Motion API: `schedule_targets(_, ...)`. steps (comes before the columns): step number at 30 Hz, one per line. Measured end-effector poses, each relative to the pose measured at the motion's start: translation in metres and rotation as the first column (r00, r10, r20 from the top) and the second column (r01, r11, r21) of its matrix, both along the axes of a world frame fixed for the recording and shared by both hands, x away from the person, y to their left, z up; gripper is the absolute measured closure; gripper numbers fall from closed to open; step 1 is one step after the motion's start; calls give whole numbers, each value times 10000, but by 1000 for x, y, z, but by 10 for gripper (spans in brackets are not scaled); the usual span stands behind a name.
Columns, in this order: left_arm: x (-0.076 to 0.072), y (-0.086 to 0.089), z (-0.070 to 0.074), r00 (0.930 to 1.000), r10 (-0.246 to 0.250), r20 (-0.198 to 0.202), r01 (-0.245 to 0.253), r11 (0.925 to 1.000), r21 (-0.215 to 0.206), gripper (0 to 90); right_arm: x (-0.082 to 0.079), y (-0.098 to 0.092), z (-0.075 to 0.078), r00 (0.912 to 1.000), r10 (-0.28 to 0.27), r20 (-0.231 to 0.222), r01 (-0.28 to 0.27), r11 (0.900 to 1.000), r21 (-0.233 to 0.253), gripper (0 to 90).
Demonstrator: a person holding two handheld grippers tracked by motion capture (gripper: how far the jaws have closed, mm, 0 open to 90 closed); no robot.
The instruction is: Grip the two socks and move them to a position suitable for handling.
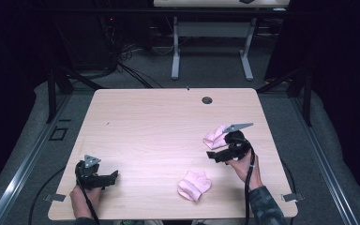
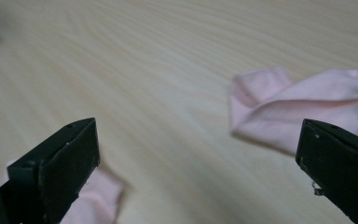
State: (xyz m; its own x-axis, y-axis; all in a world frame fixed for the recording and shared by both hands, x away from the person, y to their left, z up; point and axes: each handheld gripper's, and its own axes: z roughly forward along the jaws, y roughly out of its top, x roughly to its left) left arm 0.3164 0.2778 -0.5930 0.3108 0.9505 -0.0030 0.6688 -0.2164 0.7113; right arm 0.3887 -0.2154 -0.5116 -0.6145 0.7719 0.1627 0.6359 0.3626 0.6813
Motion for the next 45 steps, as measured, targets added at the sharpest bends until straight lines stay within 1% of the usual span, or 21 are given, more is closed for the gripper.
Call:
schedule_targets(5, 0, 0, 0, 10000, 2, 2, -2, 10000, 1, 4, 34, -12, -10, 9978, -634, -193, 636, 9980, 71, 0)
schedule_targets(6, 0, 0, 0, 10000, -1, 1, 1, 10000, 3, 4, 39, -13, -12, 9970, -766, -147, 765, 9970, -68, 0)
schedule_targets(7, 0, 0, 0, 10000, -2, 4, 2, 10000, 5, 4, 48, -15, -17, 9943, -982, -410, 971, 9949, -284, 0)
schedule_targets(8, 0, 0, 0, 10000, 2, 5, -2, 10000, -1, 4, 48, -15, -17, 9943, -982, -410, 971, 9949, -284, 0)
schedule_targets(9, 0, 0, 0, 10000, -3, -1, 3, 10000, 7, 4, 57, -16, -23, 9899, -1340, -454, 1317, 9900, -501, 0)
schedule_targets(11, 0, 0, 0, 10000, -4, 1, 4, 10000, 6, 4, 61, -17, -26, 9883, -1457, -442, 1428, 9878, -614, 7)
schedule_targets(15, 0, 0, 0, 10000, -2, 4, 2, 10000, 9, 4, 71, -20, -34, 9827, -1823, -325, 1799, 9816, -647, 122)
schedule_targets(16, 0, 0, 0, 10000, -3, 0, 3, 10000, 8, 4, 72, -19, -36, 9827, -1824, -312, 1804, 9819, -573, 147)
schedule_targets(19, 0, 0, 0, 10000, -2, 4, 2, 10000, 6, 4, 76, -14, -42, 9836, -1748, -451, 1708, 9819, -816, 193)
schedule_targets(20, 0, 0, 0, 10000, -3, 1, 3, 10000, 7, 4, 78, -12, -46, 9822, -1815, -481, 1766, 9800, -912, 239)
schedule_targets(22, 0, 0, 0, 10000, -2, 1, 2, 10000, 8, 4, 79, -12, -48, 9824, -1785, -551, 1729, 9805, -935, 264)
schedule_targets(23, 0, 0, 0, 10000, -4, 2, 4, 10000, 7, 4, 79, -10, -50, 9815, -1837, -545, 1781, 9795, -937, 302)
schedule_targets(25, 0, 0, 0, 10000, 1, 4, -1, 10000, 4, 4, 80, -8, -53, 9832, -1729, -586, 1649, 9788, -1218, 370)
schedule_targets(28, 0, 0, 0, 10000, 0, 6, 0, 10000, 5, 4, 80, -8, -53, 9830, -1732, -613, 1653, 9794, -1161, 410)
schedule_targets(29, 0, 0, 0, 10000, -3, 2, 3, 10000, 8, 4, 79, -7, -53, 9845, -1673, -531, 1599, 9796, -1215, 489)
schedule_targets(30, 0, 0, 0, 10000, -3, 2, 3, 10000, 8, 4, 78, -7, -53, 9845, -1681, -504, 1619, 9808, -1089, 528)
schedule_targets(31, 0, 0, 0, 10000, -4, 0, 4, 10000, 9, 4, 78, -7, -53, 9845, -1681, -504, 1619, 9808, -1089, 528)
schedule_targets(35, 0, 0, 0, 10000, -1, 9, 1, 10000, 8, 4, 75, -10, -56, 9841, -1728, -421, 1690, 9823, -806, 680)
schedule_targets(38, 0, 0, 0, 10000, -2, 3, 2, 10000, 8, 4, 74, -11, -57, 9839, -1706, -525, 1677, 9842, -566, 761)
schedule_targets(43, 0, 0, 0, 10000, -16, -4, 16, 10000, 19, 4, 71, -11, -53, 9841, -1715, -460, 1697, 9847, -400, 807)
schedule_targets(45, 0, 0, 0, 10000, -11, 3, 11, 10000, 16, 4, 66, -10, -46, 9873, -1557, -318, 1555, 9878, -65, 809)
